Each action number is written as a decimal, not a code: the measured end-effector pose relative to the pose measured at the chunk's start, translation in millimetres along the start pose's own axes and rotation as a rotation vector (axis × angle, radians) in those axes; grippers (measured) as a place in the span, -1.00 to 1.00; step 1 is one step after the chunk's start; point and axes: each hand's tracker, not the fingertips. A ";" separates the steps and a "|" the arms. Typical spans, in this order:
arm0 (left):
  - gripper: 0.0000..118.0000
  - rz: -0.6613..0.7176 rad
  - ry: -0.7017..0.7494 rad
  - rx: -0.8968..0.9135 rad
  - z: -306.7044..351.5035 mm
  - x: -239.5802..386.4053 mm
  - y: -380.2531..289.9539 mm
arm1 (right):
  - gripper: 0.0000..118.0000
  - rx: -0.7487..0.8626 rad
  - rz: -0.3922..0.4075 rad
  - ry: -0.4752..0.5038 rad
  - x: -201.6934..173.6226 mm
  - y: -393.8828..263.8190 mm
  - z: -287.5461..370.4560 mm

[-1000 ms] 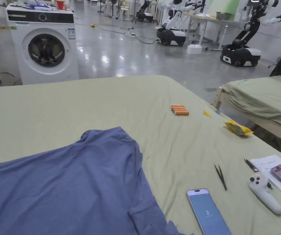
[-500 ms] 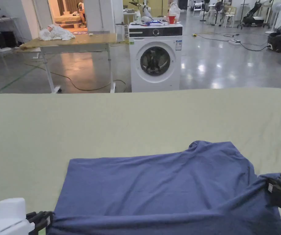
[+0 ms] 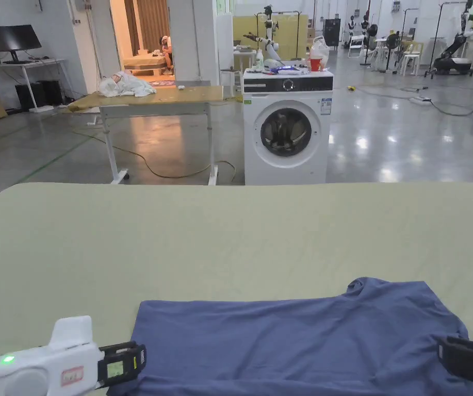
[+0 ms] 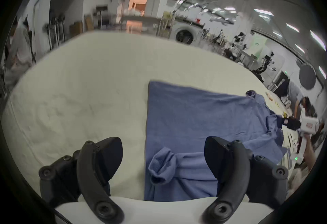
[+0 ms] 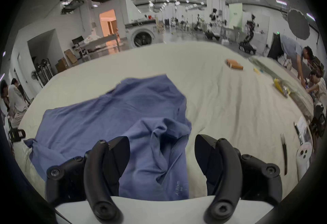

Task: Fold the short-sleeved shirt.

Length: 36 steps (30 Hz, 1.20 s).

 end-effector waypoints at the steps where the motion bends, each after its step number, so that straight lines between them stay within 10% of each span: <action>1: 0.65 -0.029 -0.045 0.076 26.8 3.8 -2.5 | 0.34 0.047 0.035 0.025 0.1 1.5 17.7; 12: 0.53 -0.234 0.030 0.591 232.9 86.4 -58.3 | 0.33 0.431 0.088 0.191 -53.3 -47.6 209.9; 14: 0.21 -0.213 0.010 0.584 254.1 95.4 -70.4 | 0.18 0.446 0.123 0.195 -63.8 -65.9 232.2; 19: -0.71 -0.179 -0.011 0.598 293.7 101.8 -102.1 | -0.98 0.433 0.131 0.195 -72.8 -100.9 267.9; 21: -1.00 -0.189 0.027 0.601 298.4 103.8 -110.3 | -1.00 0.424 0.113 0.194 -74.4 -108.2 274.6; 30: -1.00 -0.119 0.037 0.468 265.1 86.0 -109.6 | -1.00 0.395 0.091 0.203 -76.9 -110.9 272.0; 32: -0.67 -0.053 0.001 0.359 233.2 72.5 -105.9 | -1.00 0.391 0.078 0.210 -74.5 -112.3 270.5; 34: 0.16 0.028 -0.046 0.263 191.7 53.5 -104.3 | -1.00 0.379 0.060 0.226 -72.6 -115.6 269.0; 36: 0.32 0.093 -0.111 0.120 145.8 35.7 -104.2 | -1.00 0.363 0.050 0.231 -70.9 -118.6 268.7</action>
